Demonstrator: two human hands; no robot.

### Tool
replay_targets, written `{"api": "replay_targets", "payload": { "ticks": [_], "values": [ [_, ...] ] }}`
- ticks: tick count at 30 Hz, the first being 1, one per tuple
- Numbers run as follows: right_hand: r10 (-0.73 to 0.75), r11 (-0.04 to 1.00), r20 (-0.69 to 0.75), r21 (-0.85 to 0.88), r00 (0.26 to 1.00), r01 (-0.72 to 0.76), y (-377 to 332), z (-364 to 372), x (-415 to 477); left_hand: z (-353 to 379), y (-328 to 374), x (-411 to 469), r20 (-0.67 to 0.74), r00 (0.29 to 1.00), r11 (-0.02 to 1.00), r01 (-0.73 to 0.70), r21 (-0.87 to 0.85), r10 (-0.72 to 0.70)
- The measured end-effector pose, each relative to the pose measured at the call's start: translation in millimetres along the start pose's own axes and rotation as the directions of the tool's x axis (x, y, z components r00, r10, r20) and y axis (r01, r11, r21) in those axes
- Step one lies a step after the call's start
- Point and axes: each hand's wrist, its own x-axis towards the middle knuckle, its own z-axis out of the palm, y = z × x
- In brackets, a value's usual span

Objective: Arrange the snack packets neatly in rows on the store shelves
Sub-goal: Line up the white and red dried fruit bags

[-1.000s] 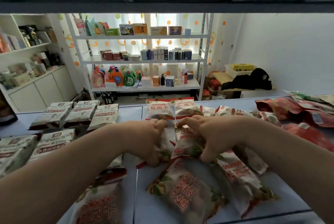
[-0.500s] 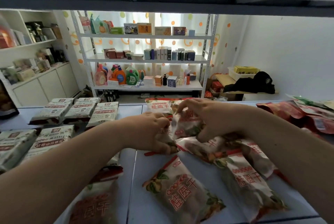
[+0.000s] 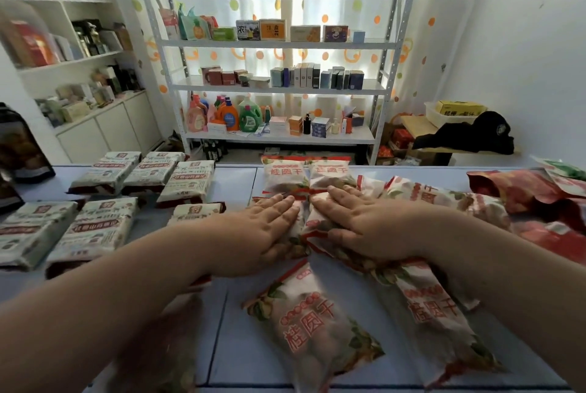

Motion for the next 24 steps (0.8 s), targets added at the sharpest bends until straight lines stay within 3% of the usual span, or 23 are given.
{"api": "replay_targets", "payload": {
  "ticks": [5,10,14,24],
  "values": [
    [-0.015,0.999,0.022,-0.040,1.000,0.016,0.0,-8.9,1.2,-13.0,1.4,-4.6,0.011,0.999,0.999,0.037,-0.038,-0.037],
    [-0.064,0.997,-0.129,-0.059,0.990,0.057,-22.1,-20.3,-13.3,-41.1,-5.2,-69.1,-0.336,0.935,0.975,0.042,-0.219,-0.115],
    [-0.194,0.981,-0.329,-0.064,0.924,0.183,-64.9,-25.2,-29.2,-27.8,-8.0,-138.2,-0.459,0.873,0.968,0.058,-0.243,-0.168],
    [-0.308,0.945,-0.335,0.000,0.891,0.326,-195.7,-8.6,-44.0,59.2,1.6,-220.7,-0.388,0.904,0.928,0.027,-0.371,-0.181]
  ]
}}
